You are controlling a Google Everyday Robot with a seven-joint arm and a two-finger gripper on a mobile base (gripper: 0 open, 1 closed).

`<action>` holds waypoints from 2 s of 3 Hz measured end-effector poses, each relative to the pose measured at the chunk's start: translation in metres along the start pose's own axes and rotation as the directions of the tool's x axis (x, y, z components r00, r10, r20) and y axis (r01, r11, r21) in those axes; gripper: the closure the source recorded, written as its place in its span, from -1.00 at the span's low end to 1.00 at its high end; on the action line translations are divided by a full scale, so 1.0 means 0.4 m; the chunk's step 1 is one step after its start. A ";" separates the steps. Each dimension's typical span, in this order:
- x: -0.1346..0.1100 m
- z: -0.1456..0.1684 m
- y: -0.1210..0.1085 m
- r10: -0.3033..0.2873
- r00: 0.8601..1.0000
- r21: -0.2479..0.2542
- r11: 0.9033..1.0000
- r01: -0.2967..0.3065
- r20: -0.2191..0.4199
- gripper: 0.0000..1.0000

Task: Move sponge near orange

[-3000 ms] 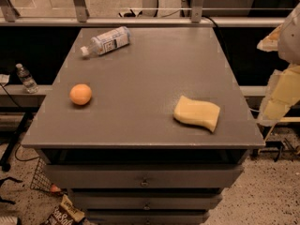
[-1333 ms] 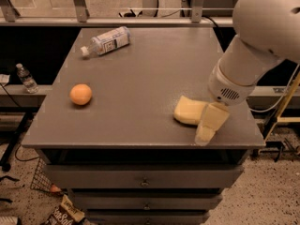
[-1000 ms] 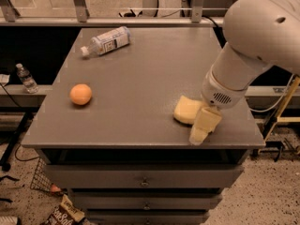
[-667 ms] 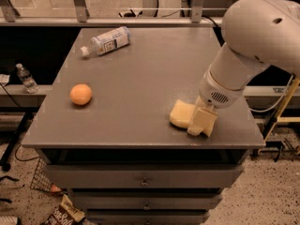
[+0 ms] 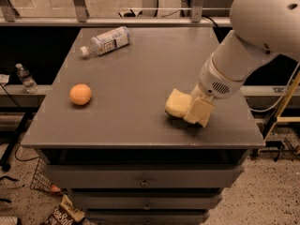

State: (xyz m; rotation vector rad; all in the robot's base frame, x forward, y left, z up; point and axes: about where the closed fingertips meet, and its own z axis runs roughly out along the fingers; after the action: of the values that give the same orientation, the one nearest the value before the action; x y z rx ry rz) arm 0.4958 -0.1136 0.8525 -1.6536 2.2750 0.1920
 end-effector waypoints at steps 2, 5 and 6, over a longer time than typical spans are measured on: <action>-0.001 0.001 0.002 -0.001 1.000 -0.001 1.000 0.001 -0.002 1.00; -0.242 0.111 0.064 -0.371 0.928 0.003 0.929 0.371 -0.030 1.00; -0.246 0.112 0.064 -0.377 0.926 0.004 0.926 0.377 -0.033 1.00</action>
Offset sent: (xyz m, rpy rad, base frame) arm -0.0007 0.0006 -0.0002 -0.0015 0.0008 0.0013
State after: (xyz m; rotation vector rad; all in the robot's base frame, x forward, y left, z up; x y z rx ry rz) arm 0.5069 -0.0035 0.8414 -2.0597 1.9227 0.0617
